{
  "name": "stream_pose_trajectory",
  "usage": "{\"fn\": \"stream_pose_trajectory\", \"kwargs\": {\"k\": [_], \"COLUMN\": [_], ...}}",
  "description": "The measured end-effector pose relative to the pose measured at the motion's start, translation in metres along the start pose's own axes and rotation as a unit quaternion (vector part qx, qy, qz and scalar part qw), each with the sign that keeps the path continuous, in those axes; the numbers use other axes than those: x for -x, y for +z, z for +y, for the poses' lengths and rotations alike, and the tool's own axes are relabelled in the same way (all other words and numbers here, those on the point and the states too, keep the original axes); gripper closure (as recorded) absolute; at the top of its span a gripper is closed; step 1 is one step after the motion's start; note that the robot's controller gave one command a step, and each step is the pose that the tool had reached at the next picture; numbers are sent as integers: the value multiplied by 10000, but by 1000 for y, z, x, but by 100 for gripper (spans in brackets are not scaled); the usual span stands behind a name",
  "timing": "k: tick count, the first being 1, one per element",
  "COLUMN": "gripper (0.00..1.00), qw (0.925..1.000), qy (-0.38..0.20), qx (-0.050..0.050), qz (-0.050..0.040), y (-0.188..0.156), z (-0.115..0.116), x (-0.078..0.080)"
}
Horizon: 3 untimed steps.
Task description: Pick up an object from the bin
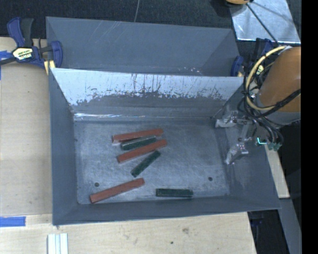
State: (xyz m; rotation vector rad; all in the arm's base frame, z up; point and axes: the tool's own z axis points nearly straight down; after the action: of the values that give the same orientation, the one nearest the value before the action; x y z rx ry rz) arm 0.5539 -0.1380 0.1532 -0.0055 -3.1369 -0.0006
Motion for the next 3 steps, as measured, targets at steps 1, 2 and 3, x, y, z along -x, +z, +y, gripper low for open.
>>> {"fn": "stream_pose_trajectory", "kwargs": {"k": [1, 2, 3], "gripper": [0, 0, 0], "qw": [10000, 9983, 9969], "qy": [-14, -581, -792], "qx": [-7, -10, 0], "qz": [-42, -50, -20], "y": [-5, 52, 35], "z": [1, 65, 103], "x": [2, 13, 41]}}
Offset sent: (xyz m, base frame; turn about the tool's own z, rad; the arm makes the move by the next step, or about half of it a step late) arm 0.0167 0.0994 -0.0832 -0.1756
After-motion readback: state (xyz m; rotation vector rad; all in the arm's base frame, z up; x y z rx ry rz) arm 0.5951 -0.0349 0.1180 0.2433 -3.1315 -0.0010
